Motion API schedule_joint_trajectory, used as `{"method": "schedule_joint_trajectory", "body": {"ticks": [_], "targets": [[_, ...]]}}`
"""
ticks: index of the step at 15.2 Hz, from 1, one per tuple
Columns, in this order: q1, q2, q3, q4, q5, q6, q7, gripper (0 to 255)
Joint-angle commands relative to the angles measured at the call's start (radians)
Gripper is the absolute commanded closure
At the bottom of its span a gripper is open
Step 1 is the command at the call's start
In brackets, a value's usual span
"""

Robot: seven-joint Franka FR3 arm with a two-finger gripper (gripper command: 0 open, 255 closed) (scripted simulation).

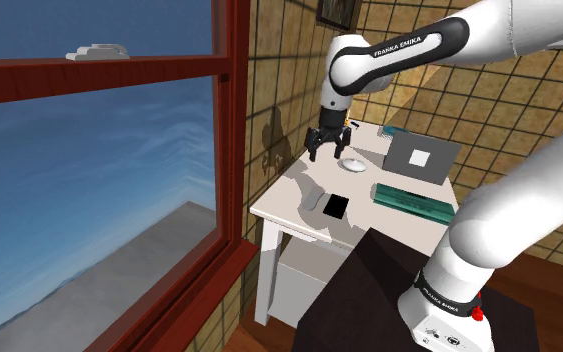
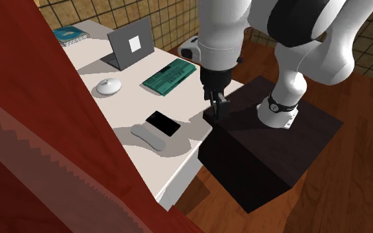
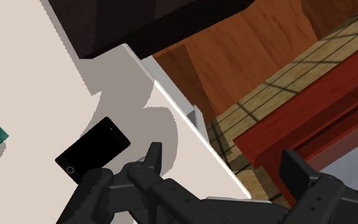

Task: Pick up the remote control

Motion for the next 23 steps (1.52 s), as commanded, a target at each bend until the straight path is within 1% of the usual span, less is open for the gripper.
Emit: {"method": "schedule_joint_trajectory", "body": {"ticks": [1,7,12,17,23], "targets": [[-0.015,0.061,-0.008,0.011,-0.003,0.055,0.026,0],[-0.054,0.259,-0.036,0.061,-0.002,0.209,0.099,0],[-0.083,0.427,-0.064,0.128,0.010,0.315,0.151,0],[-0.113,0.595,-0.091,0.216,0.038,0.399,0.193,0],[-0.158,0.794,-0.117,0.346,0.087,0.470,0.235,0]]}}
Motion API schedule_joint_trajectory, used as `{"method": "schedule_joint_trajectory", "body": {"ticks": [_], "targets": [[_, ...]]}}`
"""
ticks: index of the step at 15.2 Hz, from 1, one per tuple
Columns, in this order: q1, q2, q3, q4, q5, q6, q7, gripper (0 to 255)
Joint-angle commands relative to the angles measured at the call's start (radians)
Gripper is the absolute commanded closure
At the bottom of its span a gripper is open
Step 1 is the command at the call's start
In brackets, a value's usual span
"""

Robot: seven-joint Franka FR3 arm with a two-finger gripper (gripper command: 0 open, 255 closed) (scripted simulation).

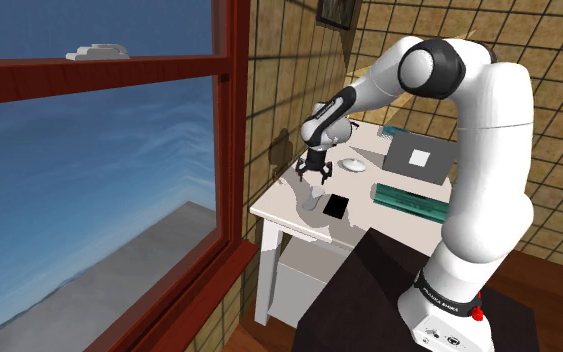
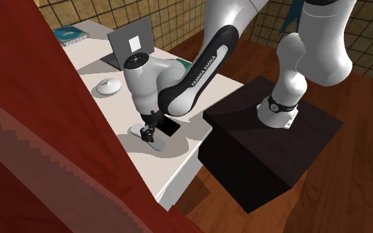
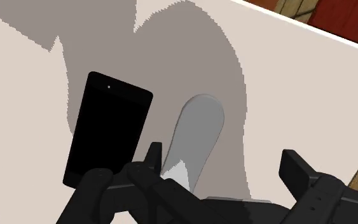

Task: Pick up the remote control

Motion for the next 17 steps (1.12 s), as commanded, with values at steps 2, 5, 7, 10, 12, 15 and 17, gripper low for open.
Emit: {"method": "schedule_joint_trajectory", "body": {"ticks": [2,5,7,10,12,15,17], "targets": [[-0.027,0.101,-0.010,0.069,0.027,0.033,0.019,0],[-0.056,0.198,-0.018,0.147,0.054,0.053,0.040,0],[-0.077,0.263,-0.023,0.203,0.072,0.062,0.054,0],[-0.092,0.313,-0.023,0.241,0.084,0.075,0.063,0],[-0.095,0.336,-0.019,0.248,0.088,0.090,0.061,0],[-0.100,0.370,-0.012,0.261,0.094,0.112,0.058,0],[-0.103,0.388,-0.009,0.268,0.097,0.123,0.056,0]]}}
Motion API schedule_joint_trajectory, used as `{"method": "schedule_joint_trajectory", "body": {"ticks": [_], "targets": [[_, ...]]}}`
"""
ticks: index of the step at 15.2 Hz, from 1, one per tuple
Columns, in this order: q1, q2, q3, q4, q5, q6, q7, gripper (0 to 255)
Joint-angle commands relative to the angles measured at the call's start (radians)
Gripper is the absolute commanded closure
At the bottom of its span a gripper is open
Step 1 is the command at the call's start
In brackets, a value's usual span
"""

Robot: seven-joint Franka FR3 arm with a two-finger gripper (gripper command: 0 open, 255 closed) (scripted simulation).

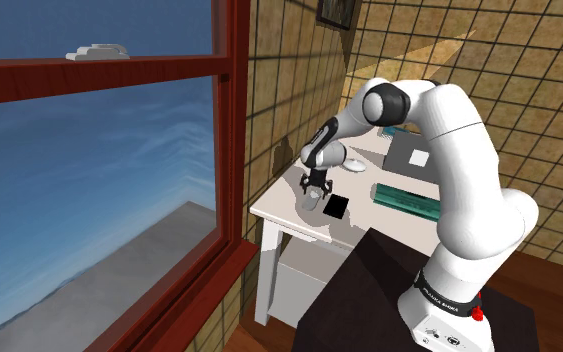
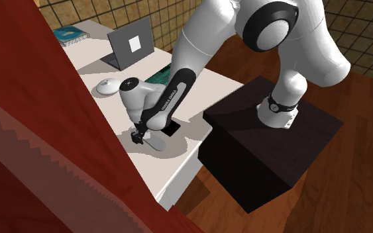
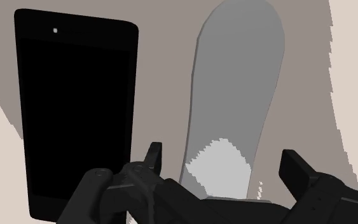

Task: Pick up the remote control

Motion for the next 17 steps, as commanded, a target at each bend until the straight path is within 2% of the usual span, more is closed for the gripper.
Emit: {"method": "schedule_joint_trajectory", "body": {"ticks": [1,2,11,17], "targets": [[-0.001,0.007,0.001,0.002,0.001,0.006,0.000,0],[-0.001,0.006,0.001,0.001,0.001,0.006,-0.001,255],[-0.001,0.007,0.001,0.002,0.001,0.006,0.000,255],[0.009,-0.062,-0.012,-0.023,-0.010,-0.038,0.006,255]]}}
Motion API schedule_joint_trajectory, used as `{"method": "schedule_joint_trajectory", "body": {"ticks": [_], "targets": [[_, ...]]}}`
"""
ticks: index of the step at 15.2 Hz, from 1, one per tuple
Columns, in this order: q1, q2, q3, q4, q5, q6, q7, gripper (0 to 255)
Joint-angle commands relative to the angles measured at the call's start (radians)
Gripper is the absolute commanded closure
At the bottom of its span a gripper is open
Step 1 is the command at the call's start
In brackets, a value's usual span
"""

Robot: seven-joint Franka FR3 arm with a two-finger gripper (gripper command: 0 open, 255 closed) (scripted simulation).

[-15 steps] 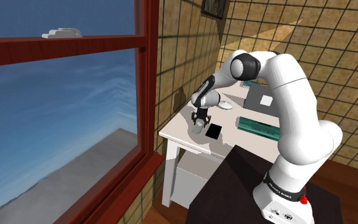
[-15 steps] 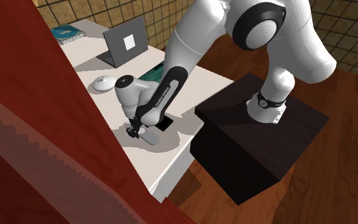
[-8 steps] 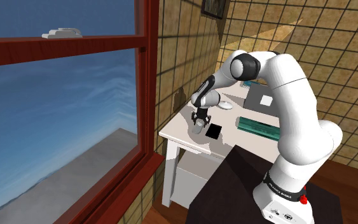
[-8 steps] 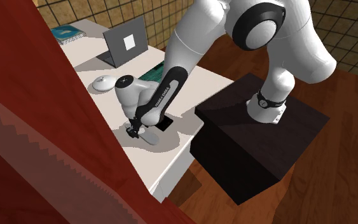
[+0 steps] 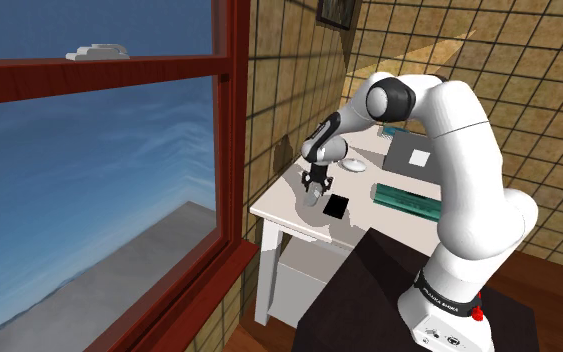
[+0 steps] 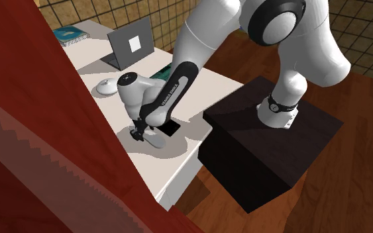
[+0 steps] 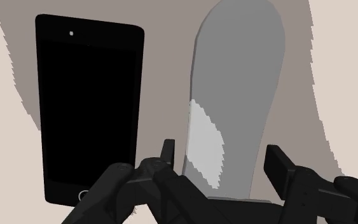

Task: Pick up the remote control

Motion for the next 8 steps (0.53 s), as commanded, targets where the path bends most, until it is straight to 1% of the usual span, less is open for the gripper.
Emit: {"method": "schedule_joint_trajectory", "body": {"ticks": [1,8], "targets": [[0.002,-0.023,-0.004,-0.008,-0.004,-0.015,0.001,255],[0.014,-0.098,-0.019,-0.025,-0.019,-0.072,0.009,255]]}}
